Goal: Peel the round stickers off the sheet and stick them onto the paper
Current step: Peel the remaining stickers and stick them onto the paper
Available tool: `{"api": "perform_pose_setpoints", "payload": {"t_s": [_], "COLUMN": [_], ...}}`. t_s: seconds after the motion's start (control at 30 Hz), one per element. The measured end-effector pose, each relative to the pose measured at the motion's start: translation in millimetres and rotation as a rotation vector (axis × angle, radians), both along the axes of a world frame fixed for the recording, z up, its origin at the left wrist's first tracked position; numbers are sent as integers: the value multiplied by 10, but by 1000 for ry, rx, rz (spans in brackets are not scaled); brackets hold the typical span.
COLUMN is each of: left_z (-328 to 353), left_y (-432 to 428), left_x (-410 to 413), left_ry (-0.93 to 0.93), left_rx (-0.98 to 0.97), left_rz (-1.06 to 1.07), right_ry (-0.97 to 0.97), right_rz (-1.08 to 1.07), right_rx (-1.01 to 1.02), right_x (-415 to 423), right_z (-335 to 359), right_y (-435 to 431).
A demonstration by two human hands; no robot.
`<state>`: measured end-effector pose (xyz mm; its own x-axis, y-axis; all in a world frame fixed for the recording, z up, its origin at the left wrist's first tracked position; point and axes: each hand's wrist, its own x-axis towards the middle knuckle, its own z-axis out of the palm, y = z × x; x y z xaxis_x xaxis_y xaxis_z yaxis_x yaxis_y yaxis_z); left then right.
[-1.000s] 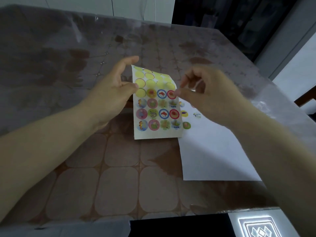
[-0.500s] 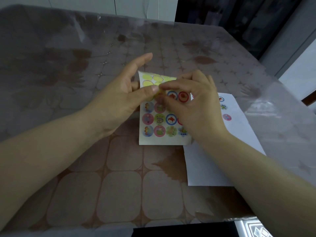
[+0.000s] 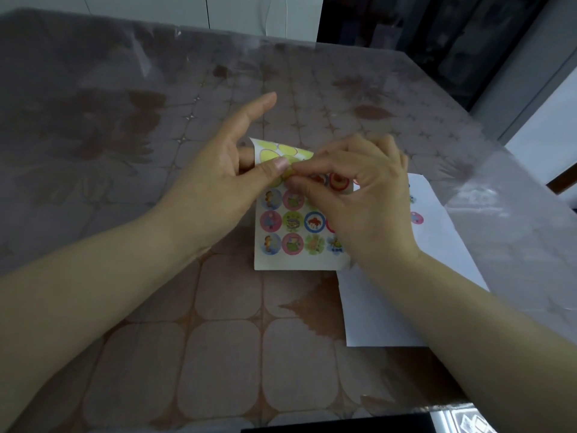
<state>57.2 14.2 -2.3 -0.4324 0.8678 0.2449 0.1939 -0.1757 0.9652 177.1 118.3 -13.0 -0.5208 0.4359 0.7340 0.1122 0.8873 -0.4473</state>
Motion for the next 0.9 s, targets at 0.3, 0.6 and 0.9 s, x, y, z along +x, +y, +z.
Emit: {"api": "perform_pose_setpoints", "payload": {"t_s": [0.3, 0.6, 0.9], "left_z": [-47, -81, -95], "left_y": [49, 46, 34], "left_x": [-15, -21, -5], "left_ry": [-184, -107, -93], "left_rx": [-14, -85, -150], "left_rz": [64, 86, -29], "right_ry": [-11, -185, -198], "right_rz": [39, 154, 202], "right_rx": [69, -156, -724], "right_x": [-11, 43, 110], "right_z": [6, 34, 167], "right_y": [5, 47, 94]}}
